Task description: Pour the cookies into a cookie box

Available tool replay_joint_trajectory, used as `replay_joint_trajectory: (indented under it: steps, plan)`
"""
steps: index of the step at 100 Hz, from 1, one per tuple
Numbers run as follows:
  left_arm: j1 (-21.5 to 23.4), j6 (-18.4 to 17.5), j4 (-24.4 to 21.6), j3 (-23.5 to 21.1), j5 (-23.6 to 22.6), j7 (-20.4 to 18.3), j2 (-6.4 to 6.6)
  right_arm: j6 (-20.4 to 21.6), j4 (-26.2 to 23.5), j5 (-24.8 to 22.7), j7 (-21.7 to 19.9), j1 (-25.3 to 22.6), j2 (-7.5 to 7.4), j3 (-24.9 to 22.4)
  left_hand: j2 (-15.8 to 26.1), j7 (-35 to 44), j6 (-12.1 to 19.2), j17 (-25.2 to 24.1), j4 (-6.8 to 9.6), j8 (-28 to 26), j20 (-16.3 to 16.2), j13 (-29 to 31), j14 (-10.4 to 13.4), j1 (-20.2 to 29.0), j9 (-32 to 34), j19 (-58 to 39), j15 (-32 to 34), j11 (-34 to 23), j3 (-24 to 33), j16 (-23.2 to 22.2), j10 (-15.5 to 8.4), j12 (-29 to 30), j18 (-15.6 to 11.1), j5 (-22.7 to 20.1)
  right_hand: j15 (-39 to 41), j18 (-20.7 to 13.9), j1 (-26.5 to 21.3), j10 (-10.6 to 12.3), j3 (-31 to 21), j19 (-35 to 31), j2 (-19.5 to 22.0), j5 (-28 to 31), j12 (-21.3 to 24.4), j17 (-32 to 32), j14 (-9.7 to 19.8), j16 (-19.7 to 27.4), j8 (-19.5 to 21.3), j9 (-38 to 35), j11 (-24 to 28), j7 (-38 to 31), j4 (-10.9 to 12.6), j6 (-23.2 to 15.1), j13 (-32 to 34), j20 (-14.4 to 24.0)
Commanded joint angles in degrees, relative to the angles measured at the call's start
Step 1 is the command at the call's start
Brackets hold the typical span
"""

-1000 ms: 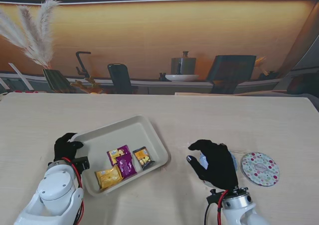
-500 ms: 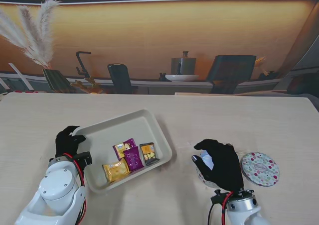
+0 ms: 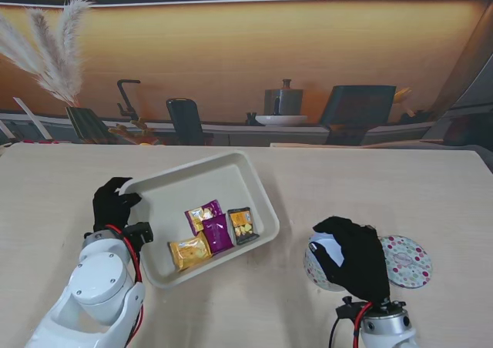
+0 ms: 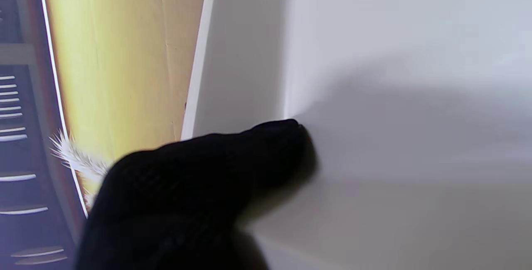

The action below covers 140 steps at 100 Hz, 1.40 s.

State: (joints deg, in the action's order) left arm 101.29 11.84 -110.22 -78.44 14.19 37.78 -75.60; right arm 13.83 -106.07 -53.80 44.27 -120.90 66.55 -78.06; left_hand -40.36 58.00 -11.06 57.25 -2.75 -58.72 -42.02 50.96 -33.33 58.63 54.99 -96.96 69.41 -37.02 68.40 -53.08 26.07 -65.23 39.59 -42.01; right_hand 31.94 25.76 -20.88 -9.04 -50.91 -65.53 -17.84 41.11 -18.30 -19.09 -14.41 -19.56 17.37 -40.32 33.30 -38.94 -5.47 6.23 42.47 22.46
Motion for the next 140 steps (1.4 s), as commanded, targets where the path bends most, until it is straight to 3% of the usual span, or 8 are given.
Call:
replay_joint_trajectory:
  steps: [1, 71, 140]
  plan:
    - [-0.9, 0.0, -1.5, 1.0, -0.2, -0.5, -1.0, 0.3, -0.4, -0.2, -0.3, -0.7, 0.23, -0.1, 4.3, 8.0, 1.5, 2.6, 1.29, -2.7, 1.0, 9.6, 5.5, 3.4, 6.4, -5.1, 12.5, -10.1, 6.2, -1.1, -2.8, -2.6, 0.4, -3.1, 0.2, 0.9, 1.2, -0.2, 0.6, -0.1, -0.2, 0.9, 0.3, 0.7, -1.2, 0.1, -0.4, -0.9, -0.5, 1.0, 1.5, -1.1, 0.6, -0.5]
    - [-7.8, -0.9, 0.7, 10.9, -2.5, 6.2, -3.38, 1.4, -0.5, -0.3, 2.6, -2.3, 0.67, -1.4, 3.7, 8.0, 1.5, 2.7, 1.44, -2.8, 1.4, 10.5, 5.3, 3.1, 6.8, -7.3, 13.6, -10.7, 6.8, -0.9, -2.6, -2.6, 0.4, -3.4, 0.3, 1.0, 1.3, -0.2, 0.6, -0.1, -0.3, 0.9, 0.3, 0.7, -1.4, 0.1, -0.4, -0.9, -0.6, 1.2, 1.5, -1.1, 0.5, -0.2]
    - [-14.4, 0.6, 6.8, 18.7, -3.8, 7.3, -5.41, 2.4, -0.8, -0.3, 6.3, -4.4, 1.24, -2.9, 3.7, 7.9, 1.8, 2.7, 1.49, -2.7, 1.5, 10.6, 5.1, 3.0, 6.9, -7.7, 13.9, -10.6, 6.9, -0.8, -2.5, -2.7, 0.4, -3.5, 0.4, 1.2, 1.1, -0.3, 0.3, 0.0, -0.9, 1.2, 0.3, 1.1, -1.5, 0.0, -0.3, -1.0, -0.5, 1.5, 1.5, -1.0, 0.3, 0.1]
